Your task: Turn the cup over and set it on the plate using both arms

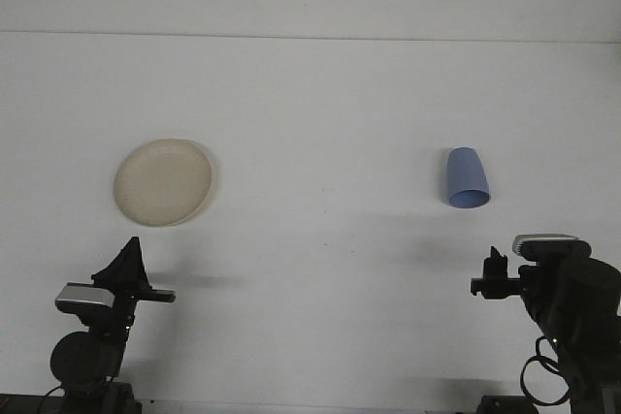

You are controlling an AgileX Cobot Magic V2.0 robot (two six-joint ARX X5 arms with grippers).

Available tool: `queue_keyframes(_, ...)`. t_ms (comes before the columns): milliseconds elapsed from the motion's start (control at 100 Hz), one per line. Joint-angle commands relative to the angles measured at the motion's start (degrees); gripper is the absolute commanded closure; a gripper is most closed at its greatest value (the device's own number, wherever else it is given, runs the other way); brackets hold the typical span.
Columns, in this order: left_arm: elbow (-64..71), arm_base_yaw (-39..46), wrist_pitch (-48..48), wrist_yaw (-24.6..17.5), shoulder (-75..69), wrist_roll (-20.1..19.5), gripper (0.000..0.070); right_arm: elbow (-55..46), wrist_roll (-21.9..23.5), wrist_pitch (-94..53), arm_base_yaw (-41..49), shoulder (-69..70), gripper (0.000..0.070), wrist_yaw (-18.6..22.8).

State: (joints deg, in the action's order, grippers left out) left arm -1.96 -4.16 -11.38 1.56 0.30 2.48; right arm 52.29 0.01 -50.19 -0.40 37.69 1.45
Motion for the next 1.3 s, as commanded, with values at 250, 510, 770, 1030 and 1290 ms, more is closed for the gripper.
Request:
queue_keyframes(250,1.14,0.02,-0.68,0.09,-0.11,0.13,0.0689,0.85,1.20,5.33,0.02,1.51,0.0152,-1.22)
queue_keyframes(510,1.14,0.02,-0.68,0.07,-0.11,0.13,0.0689,0.09,1.55,16.37,0.00,10.93,0.0152,-0.98)
queue_keyframes(770,1.14,0.02,-0.68,0.09,-0.11,0.13,0.0689,-6.21,3.45,33.77,0.00,18.21,0.0152,1.16)
queue_keyframes(1030,1.14,0.02,-0.68,0.07,-0.11,0.13,0.0689,-17.00,3.61,50.69,-0.92,20.55,0.0152,1.11)
queue_keyframes(1290,1.14,0.02,-0.66,0.09,-0.11,0.13,0.0689,-26.99,3.19,64.67,-4.02,23.43,0.0152,1.14)
